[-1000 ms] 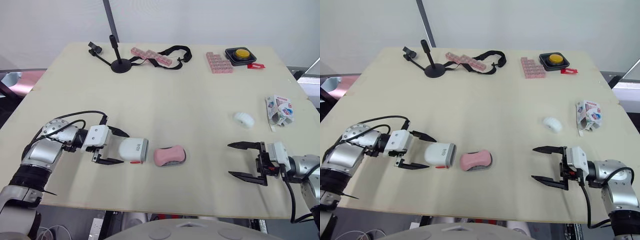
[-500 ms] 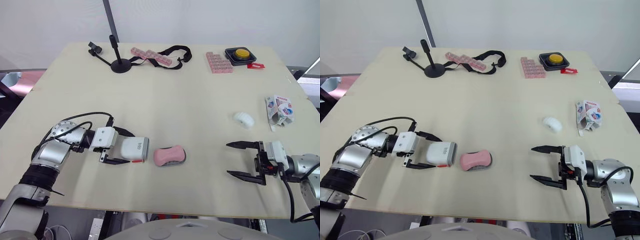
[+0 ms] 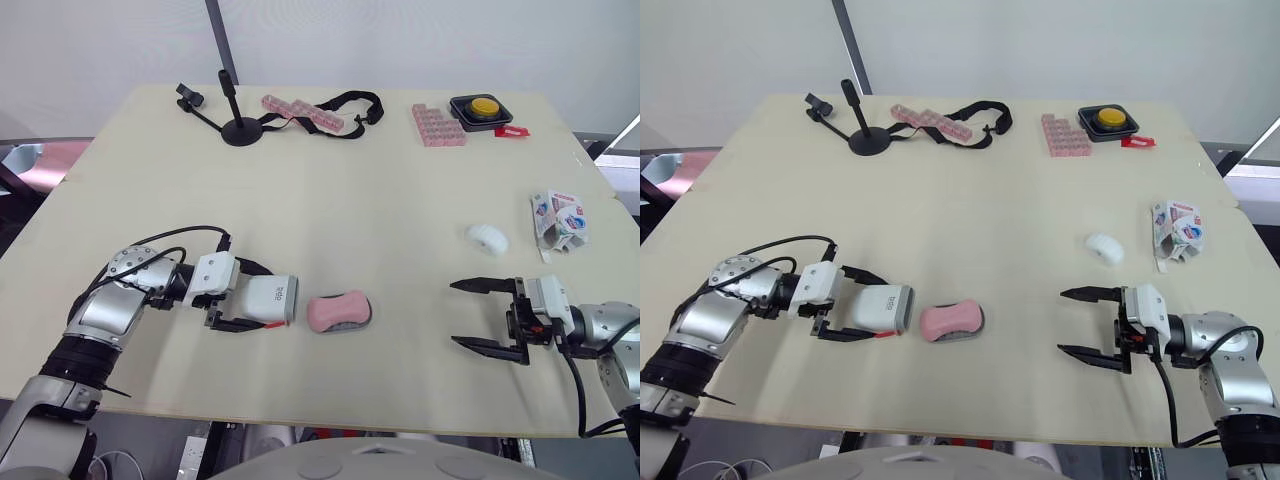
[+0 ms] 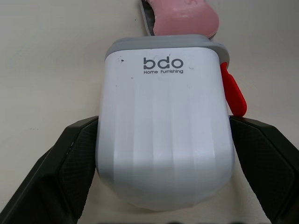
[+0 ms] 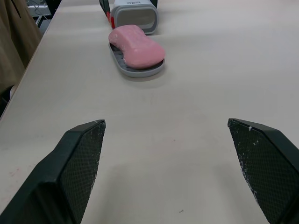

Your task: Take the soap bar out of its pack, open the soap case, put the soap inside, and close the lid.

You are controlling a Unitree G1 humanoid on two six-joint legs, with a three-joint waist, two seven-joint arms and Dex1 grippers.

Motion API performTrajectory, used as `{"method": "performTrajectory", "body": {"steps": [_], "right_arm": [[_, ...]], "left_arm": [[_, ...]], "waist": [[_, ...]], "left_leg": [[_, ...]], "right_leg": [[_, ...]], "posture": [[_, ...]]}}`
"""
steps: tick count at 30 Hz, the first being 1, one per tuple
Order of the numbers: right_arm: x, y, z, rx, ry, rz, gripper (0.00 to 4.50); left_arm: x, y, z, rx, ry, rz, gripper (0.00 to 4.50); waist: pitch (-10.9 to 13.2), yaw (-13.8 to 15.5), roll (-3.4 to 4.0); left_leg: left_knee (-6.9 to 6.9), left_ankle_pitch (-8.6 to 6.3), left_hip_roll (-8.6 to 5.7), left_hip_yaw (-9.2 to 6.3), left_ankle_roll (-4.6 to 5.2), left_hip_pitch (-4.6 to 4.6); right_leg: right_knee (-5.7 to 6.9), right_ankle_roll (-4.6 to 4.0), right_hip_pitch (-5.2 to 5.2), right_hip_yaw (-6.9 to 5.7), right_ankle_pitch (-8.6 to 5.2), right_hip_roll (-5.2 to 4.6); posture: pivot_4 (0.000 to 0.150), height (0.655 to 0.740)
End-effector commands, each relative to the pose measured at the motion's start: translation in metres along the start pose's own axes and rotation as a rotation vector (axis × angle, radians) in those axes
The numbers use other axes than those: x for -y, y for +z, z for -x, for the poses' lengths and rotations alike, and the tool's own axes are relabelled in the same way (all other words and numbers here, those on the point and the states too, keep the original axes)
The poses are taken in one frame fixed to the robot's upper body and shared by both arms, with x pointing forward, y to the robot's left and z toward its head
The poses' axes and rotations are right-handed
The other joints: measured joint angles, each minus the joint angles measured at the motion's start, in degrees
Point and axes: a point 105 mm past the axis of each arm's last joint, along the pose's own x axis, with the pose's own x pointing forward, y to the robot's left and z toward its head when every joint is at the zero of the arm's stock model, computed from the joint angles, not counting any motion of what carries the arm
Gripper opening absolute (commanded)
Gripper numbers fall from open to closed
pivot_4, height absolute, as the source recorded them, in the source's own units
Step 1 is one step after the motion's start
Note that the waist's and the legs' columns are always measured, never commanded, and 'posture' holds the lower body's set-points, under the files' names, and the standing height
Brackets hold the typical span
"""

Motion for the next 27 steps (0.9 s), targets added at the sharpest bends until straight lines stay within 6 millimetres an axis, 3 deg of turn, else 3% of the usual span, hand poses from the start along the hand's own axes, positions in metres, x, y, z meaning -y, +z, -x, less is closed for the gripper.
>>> {"method": "performTrajectory", "body": {"steps": [1, 7, 11, 19, 23, 27], "right_arm": [[0.001, 0.006, 0.002, -0.019, 0.011, 0.032, 4.48], [0.001, 0.005, 0.004, -0.026, 0.009, 0.026, 4.48], [0.001, 0.006, 0.005, -0.028, 0.008, 0.026, 4.50], [-0.002, 0.011, 0.002, -0.046, 0.052, 0.036, 4.50], [-0.002, 0.027, -0.011, -0.068, 0.129, 0.077, 4.50], [-0.001, 0.055, -0.050, -0.094, 0.227, 0.130, 4.50]], "left_arm": [[-0.002, 0.005, 0.004, 0.011, 0.019, -0.015, 4.50], [-0.004, 0.003, 0.003, 0.010, 0.024, -0.017, 4.50], [-0.004, 0.003, 0.002, 0.004, 0.022, -0.036, 3.47], [-0.004, 0.002, 0.003, -0.005, 0.019, -0.068, 3.47], [-0.003, 0.001, 0.010, -0.020, 0.008, -0.098, 3.47], [-0.003, 0.003, 0.015, -0.027, 0.003, -0.113, 3.47]], "waist": [[0.0, 0.0, 0.00], [0.0, 0.0, 0.00], [0.0, 0.0, 0.00], [0.0, 0.0, 0.00], [0.0, -0.1, 0.00], [0.0, -0.4, 0.02]], "left_leg": [[0.00, 0.00, 0.00, 0.00, 0.00, 0.00], [0.00, 0.00, 0.00, 0.00, 0.00, 0.00], [0.00, 0.00, 0.00, 0.00, 0.00, 0.00], [0.00, 0.00, 0.00, 0.00, 0.00, 0.00], [-0.01, 0.00, 0.00, 0.00, -0.01, 0.01], [-0.03, 0.01, 0.03, 0.00, -0.03, 0.06]], "right_leg": [[0.00, 0.00, 0.00, 0.00, 0.00, 0.00], [-0.01, 0.00, 0.00, 0.00, 0.00, 0.00], [-0.01, 0.00, 0.00, 0.00, 0.00, 0.00], [-0.01, 0.00, 0.00, 0.00, 0.00, 0.01], [-0.02, 0.00, 0.01, 0.00, 0.00, 0.02], [0.00, 0.01, 0.01, 0.03, 0.01, 0.07]], "posture": [[0.150, 0.7400], [0.150, 0.7400], [0.150, 0.7400], [0.150, 0.7400], [0.150, 0.7400], [0.150, 0.7400]]}}
